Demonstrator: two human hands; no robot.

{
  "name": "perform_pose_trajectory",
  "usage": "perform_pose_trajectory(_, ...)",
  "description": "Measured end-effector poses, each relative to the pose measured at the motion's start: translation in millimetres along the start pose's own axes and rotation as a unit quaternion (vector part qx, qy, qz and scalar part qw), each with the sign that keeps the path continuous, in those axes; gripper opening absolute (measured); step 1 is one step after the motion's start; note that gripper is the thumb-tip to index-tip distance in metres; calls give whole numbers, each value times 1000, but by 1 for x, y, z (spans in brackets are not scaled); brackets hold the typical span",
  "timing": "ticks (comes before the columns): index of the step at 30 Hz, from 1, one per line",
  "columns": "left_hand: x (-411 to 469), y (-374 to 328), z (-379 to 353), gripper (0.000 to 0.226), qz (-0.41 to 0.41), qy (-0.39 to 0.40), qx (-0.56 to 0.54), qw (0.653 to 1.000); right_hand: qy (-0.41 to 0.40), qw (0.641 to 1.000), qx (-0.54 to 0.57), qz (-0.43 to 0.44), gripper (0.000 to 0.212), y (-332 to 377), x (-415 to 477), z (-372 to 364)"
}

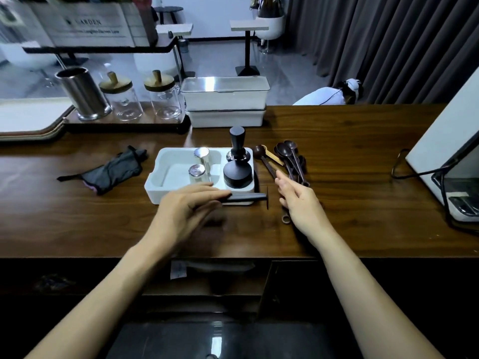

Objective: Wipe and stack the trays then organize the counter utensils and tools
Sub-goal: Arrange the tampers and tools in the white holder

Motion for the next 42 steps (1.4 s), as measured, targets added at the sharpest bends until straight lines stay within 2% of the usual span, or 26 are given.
perform_pose_trajectory(4, 18, 35, 49, 29, 37, -70, 19, 997, 3, 1000, -12, 6, 34, 4, 11, -15)
perform_pose_trajectory(9, 46, 77, 66, 31, 50, -83, 38, 995, -8, 1000, 5, 6, 39, 6, 18, -30)
perform_pose_trajectory(15, 58, 115, 56, 38, 82, -41, -2, 996, -17, 1000, -6, -3, 41, 8, 25, -37)
perform_pose_trajectory(21, 64, 145, 43, 36, 116, 11, 28, 993, -10, 998, -68, -7, 64, 18, 21, -45)
perform_pose_trajectory(31, 68, 151, 29, 36, 105, 76, 47, 990, -46, 996, -71, 9, 59, 18, 18, -48)
perform_pose_trajectory(35, 71, 150, 25, 35, 84, 106, 88, 987, -54, 997, -62, 16, 60, 20, 17, -50)
perform_pose_trajectory(39, 58, 160, 33, 44, 146, 97, 57, 983, -28, 999, -34, 18, 65, 19, 19, -57)
perform_pose_trajectory(42, 39, 164, 39, 59, 167, 97, 15, 981, -5, 1000, -17, 22, 75, 19, 22, -59)
Point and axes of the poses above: each hand's wrist, its own x-axis towards the middle knuckle, its own z-axis out of the back of the hand, y = z × x, the point moved 9 cm from there along x, towards the middle knuckle, and after that the axes turned 7 degrees about y, right-handed, at the moved point
